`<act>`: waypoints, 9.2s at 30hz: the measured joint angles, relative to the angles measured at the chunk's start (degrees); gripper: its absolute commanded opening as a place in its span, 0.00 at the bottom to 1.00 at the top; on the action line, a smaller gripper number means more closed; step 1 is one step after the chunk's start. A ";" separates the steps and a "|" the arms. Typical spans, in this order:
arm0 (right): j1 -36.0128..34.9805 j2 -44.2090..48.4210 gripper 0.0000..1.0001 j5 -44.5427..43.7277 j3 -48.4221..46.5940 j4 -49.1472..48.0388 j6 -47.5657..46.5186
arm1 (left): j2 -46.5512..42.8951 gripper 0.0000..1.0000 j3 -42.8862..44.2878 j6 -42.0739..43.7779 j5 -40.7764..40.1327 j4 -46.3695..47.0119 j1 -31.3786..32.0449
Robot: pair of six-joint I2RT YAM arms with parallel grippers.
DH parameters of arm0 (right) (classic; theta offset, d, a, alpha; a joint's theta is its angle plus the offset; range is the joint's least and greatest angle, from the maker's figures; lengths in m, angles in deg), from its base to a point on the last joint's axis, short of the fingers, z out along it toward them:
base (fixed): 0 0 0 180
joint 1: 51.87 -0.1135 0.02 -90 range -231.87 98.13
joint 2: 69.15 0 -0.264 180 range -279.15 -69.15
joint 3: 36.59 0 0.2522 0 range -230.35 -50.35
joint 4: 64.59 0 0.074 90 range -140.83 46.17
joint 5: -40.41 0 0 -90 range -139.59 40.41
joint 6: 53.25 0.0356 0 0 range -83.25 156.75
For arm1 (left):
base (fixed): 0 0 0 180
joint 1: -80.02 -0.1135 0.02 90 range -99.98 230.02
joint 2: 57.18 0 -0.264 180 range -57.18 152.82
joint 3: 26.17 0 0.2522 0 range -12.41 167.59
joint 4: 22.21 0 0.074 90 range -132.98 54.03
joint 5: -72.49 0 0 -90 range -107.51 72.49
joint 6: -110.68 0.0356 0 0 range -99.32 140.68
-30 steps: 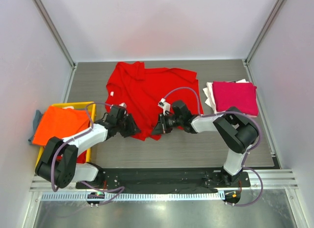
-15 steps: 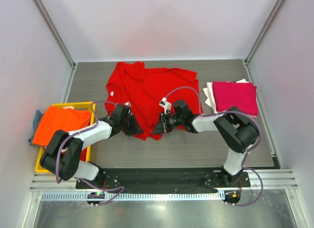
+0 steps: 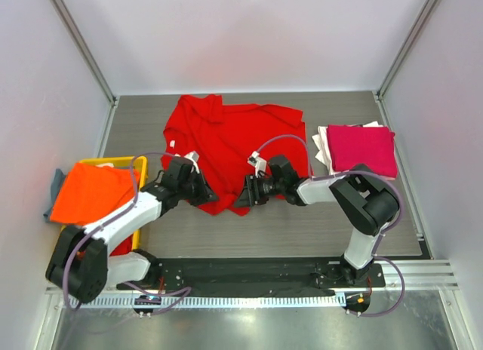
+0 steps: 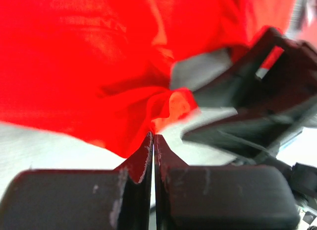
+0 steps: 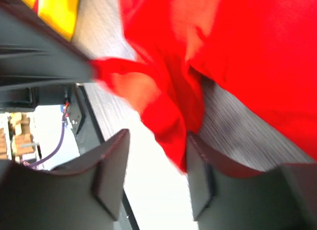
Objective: Fold and stack the t-shirts
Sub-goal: Fold the tshirt
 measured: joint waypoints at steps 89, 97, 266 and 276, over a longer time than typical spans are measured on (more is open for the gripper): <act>19.87 41.46 0.01 -59.21 11.45 53.33 18.01 | -28.61 0.00 22.82 13.88 -25.31 -50.71 -8.92; 20.37 41.83 0.01 -60.67 11.34 56.26 18.12 | -22.47 0.00 19.17 14.01 -16.63 -47.78 -8.96; 32.96 18.03 0.43 -48.17 8.83 20.55 25.46 | 10.51 0.52 18.14 -6.12 -24.90 -3.43 -19.91; 32.59 14.99 0.01 -50.64 7.28 19.85 26.27 | 6.56 0.51 9.31 -11.54 -27.10 -0.02 -19.96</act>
